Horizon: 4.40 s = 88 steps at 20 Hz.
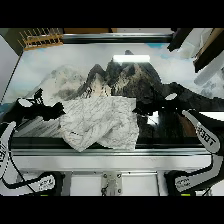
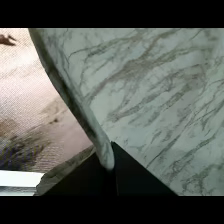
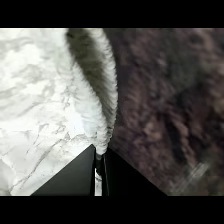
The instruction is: Fold the clothes and pants, and hang the long-sleeved shirts on hangers.
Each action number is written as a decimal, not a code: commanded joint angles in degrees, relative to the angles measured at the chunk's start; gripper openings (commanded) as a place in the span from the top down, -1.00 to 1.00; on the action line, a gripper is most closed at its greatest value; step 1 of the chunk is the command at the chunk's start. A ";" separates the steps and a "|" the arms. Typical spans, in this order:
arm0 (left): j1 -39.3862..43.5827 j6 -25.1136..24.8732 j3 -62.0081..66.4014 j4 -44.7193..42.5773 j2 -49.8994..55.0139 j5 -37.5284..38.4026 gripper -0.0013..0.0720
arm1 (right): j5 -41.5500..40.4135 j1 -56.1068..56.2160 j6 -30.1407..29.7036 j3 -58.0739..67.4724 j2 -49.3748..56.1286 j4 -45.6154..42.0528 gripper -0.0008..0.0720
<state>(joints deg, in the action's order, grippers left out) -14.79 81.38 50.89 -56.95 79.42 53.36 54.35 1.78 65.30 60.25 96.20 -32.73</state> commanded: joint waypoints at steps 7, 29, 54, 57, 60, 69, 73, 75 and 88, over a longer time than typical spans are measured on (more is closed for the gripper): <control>-0.63 0.46 27.08 -0.02 -21.38 2.08 0.95 | 2.64 -1.38 -1.05 20.09 -24.68 -3.69 0.94; 8.74 -2.84 40.87 -0.44 -15.10 -3.39 0.95 | 20.52 -1.60 28.22 9.99 -44.65 -25.27 0.94; -6.73 3.13 -10.49 -3.52 -7.78 4.87 -0.60 | 7.85 -3.28 24.52 7.87 -38.29 -36.50 -0.79; -6.16 1.88 -13.64 0.07 -5.35 2.29 -0.60 | 7.85 -2.29 24.55 7.74 -38.56 -35.54 -0.79; -3.02 1.92 -12.39 0.15 -2.29 0.98 -0.60 | 7.58 -2.29 24.55 7.74 -38.58 -33.88 -0.79; 7.82 2.67 -5.75 0.11 2.01 -1.60 0.21 | 8.26 -2.40 24.50 7.72 -38.58 -33.92 -0.79; 8.48 2.51 -4.68 -0.55 0.48 -0.35 0.95 | 14.53 -2.67 24.57 7.08 -38.71 -38.95 -0.79; 8.44 1.75 -7.21 -0.55 -2.82 -0.37 0.95 | 18.16 -4.37 25.70 2.51 -39.60 -41.13 -0.80; 8.61 0.46 -19.58 -0.35 -17.86 -0.70 0.95 | -18.05 -6.80 36.35 -38.66 -37.40 -16.72 -0.80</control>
<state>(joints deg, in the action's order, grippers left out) -6.22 81.95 31.83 -57.39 62.61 52.90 47.40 -7.40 104.75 25.36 57.10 -56.82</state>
